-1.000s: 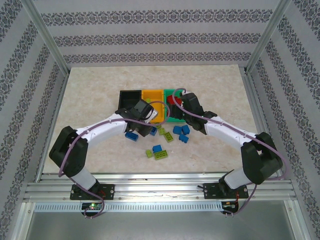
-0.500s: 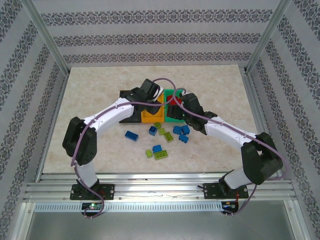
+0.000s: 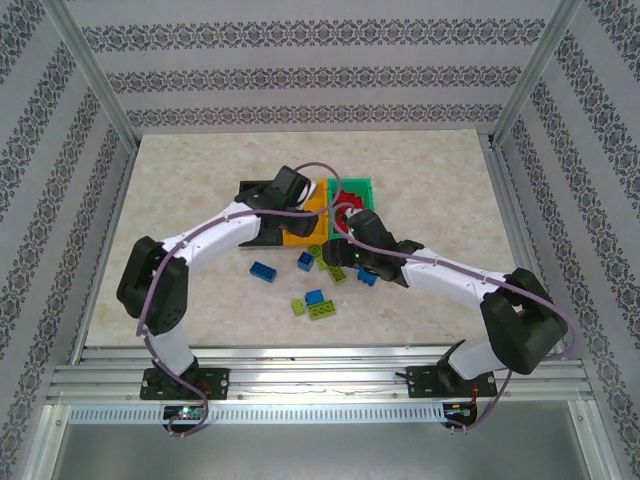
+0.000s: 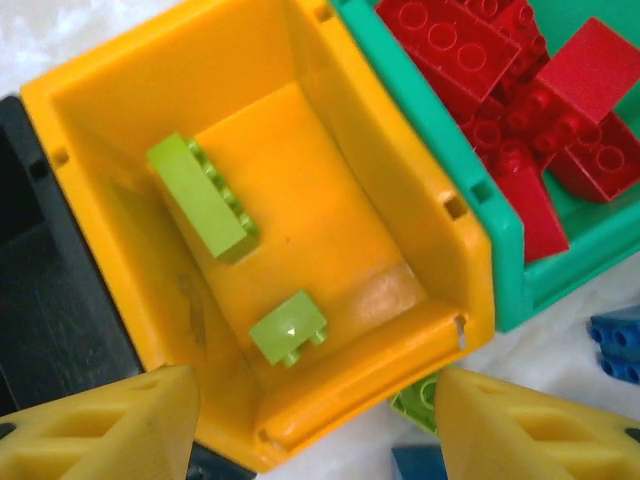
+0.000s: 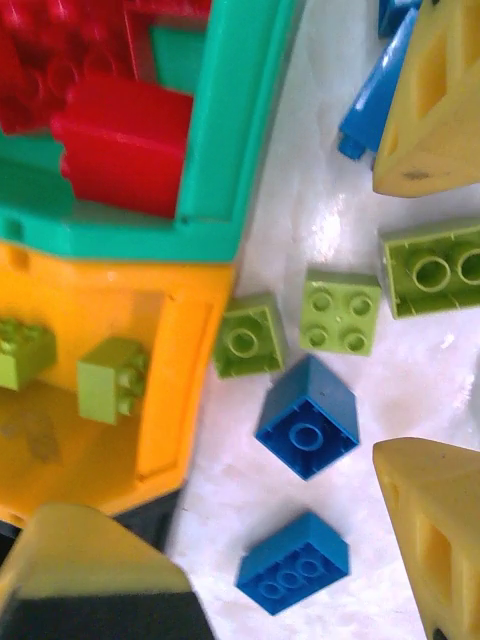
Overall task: Sort the legos into containers by color
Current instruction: Place the lego in the container, then pick up the lego from the center of the table.
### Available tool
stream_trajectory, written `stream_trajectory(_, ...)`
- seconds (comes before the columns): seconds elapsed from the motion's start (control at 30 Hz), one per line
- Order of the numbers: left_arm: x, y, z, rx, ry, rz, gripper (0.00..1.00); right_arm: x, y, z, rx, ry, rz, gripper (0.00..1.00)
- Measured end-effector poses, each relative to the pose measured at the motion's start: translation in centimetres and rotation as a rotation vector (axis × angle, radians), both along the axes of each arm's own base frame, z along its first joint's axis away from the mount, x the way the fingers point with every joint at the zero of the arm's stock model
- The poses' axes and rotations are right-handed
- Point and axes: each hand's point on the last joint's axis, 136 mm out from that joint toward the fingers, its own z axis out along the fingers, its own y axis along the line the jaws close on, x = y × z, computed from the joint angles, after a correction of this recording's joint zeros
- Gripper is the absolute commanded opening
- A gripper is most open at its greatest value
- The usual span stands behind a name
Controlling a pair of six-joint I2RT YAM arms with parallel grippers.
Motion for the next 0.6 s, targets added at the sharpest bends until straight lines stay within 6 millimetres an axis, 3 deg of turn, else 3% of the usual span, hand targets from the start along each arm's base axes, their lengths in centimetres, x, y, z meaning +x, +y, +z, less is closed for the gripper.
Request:
stream_trajectory(0.33,-3.6,2.0,-1.5,-0.146,0.047,0.063,0.63,-3.7,0.8,-4.4,-0.179,0.095,0.114,0.64)
stream_trajectory(0.47,-5.2,2.1,-2.2,-0.194,0.069,0.066,0.63,-4.0,0.5,-5.7,-0.259,0.119,0.123,0.64)
stream_trajectory(0.6,-5.4,1.5,-2.1,-0.244,0.076,0.061,0.63,-3.1,0.2,-6.2,-0.349,0.123,0.113,0.64)
